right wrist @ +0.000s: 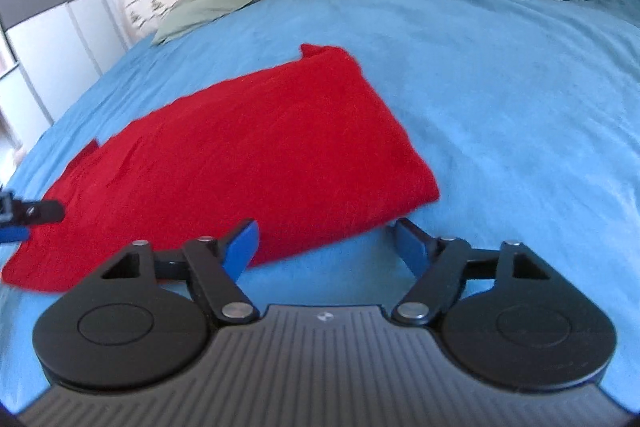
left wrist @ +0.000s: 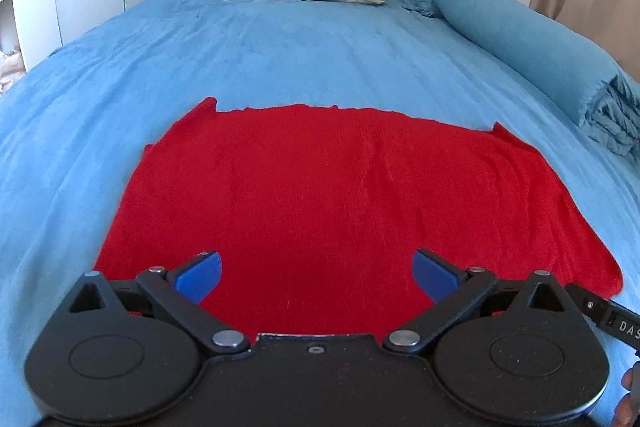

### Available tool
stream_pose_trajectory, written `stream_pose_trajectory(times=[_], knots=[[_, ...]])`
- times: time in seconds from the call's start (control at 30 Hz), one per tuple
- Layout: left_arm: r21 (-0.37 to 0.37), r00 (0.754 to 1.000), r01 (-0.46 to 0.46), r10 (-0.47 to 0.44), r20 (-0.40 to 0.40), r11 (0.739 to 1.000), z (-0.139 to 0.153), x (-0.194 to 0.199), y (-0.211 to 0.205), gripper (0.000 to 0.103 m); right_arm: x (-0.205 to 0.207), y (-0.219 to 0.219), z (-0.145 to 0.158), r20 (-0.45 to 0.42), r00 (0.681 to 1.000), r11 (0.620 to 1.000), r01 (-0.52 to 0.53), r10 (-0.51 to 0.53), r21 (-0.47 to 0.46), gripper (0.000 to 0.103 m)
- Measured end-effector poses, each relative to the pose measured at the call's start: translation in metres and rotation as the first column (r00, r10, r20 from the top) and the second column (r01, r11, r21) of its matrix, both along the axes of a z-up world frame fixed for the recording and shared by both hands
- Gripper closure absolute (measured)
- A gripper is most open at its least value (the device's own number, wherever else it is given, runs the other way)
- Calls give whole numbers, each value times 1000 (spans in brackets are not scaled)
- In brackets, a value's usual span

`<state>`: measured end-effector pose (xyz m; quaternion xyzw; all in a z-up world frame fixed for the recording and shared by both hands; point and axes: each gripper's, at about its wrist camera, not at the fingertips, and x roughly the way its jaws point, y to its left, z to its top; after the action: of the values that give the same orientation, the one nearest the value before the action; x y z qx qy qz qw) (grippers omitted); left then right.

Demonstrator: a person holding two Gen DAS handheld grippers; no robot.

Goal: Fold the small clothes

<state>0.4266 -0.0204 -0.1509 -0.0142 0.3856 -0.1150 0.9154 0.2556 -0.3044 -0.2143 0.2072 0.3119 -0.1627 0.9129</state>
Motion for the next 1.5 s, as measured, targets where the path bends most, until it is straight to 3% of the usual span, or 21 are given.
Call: stream_pose_trajectory(times=[0.17,0.23,0.4,0.57,0.7,0.8,0.97,1.1,1.2,1.27,1.37,1.5], knots=[[-57,995,-52,47,-88,997,-11,25,-6,0,12,-19,-4,54,994,992,88,-93,89,23],[-48,993,-61,56,-106,997,-17,30,-13,0,14,-26,-3,65,989,984,122,-131,127,29],[80,994,-38,46,-96,996,-30,29,-35,0,17,-32,-4,44,981,973,181,-188,143,60],[203,996,-3,20,-82,979,-38,29,-50,0,27,-19,8,-14,987,987,158,-158,12,80],[166,992,12,9,-127,986,-28,35,-40,0,41,-5,31,-26,991,990,133,-134,-46,82],[143,996,-21,34,-86,990,-5,32,-11,0,57,12,64,10,996,993,92,-91,-68,82],[159,994,-71,82,-66,985,27,29,66,0,102,77,127,121,989,987,-73,90,-141,82],[195,990,-110,125,-68,975,31,15,124,0,132,164,151,187,928,930,-275,323,-242,82],[218,983,-149,169,-78,965,21,0,160,0,137,238,137,192,807,814,-489,559,-315,82],[225,976,-168,195,-101,960,10,-6,181,0,141,279,112,125,744,734,-593,657,-330,83],[228,965,-193,227,-133,954,-6,-15,202,0,151,316,62,-21,727,682,-653,686,-329,83],[204,959,-209,241,-151,956,-15,-22,218,0,153,327,28,-79,727,678,-669,682,-305,82]])
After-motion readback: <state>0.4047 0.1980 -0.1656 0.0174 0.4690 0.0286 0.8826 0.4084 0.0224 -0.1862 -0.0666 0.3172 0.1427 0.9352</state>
